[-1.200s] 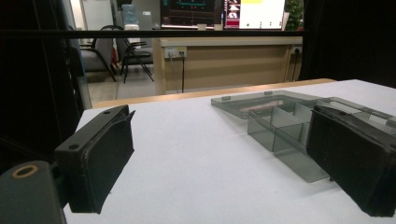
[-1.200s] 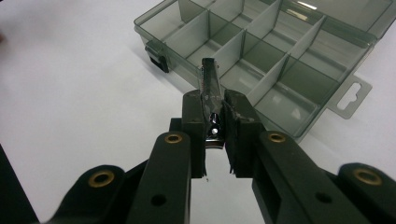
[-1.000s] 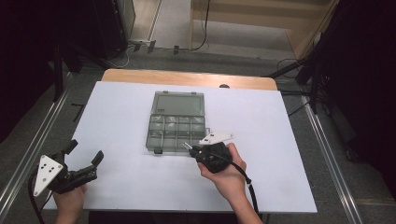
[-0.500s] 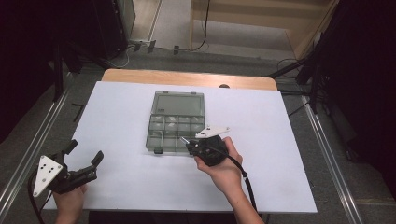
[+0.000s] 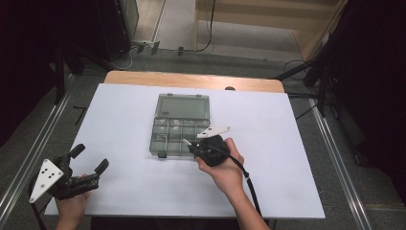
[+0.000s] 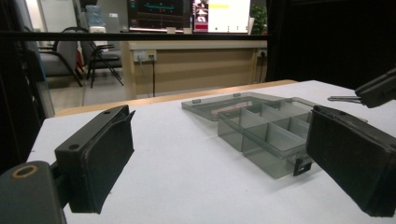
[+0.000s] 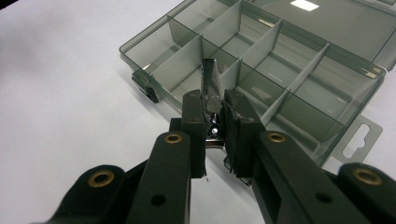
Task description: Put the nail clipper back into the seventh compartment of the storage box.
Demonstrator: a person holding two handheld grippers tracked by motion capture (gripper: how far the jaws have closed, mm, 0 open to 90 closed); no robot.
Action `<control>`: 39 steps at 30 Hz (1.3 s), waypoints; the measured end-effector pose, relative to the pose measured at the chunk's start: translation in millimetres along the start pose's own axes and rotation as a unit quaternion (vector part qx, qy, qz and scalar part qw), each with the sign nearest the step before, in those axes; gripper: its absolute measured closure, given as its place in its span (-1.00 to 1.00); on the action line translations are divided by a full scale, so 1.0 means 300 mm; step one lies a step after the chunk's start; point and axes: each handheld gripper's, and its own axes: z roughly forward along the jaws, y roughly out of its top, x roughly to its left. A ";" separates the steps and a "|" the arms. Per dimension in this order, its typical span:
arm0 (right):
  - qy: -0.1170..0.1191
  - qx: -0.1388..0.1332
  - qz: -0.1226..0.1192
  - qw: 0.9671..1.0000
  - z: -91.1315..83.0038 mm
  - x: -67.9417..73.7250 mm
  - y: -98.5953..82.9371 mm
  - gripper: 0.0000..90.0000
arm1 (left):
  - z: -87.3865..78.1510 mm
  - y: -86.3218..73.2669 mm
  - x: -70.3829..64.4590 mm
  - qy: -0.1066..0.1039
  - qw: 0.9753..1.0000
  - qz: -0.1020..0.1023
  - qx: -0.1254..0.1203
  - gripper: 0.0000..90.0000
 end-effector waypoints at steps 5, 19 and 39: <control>-0.004 0.001 0.003 1.000 0.010 -0.005 0.002 0.81 | 0.000 -0.001 -0.001 -0.009 1.000 0.003 0.001 -0.84; -0.015 0.008 0.016 1.000 0.062 -0.022 0.009 0.80 | 0.002 0.000 -0.004 -0.022 1.000 0.010 0.005 -0.84; 0.004 -0.033 0.040 0.999 0.089 -0.048 0.014 -0.21 | 0.004 0.000 -0.005 -0.021 1.000 0.013 0.009 -0.84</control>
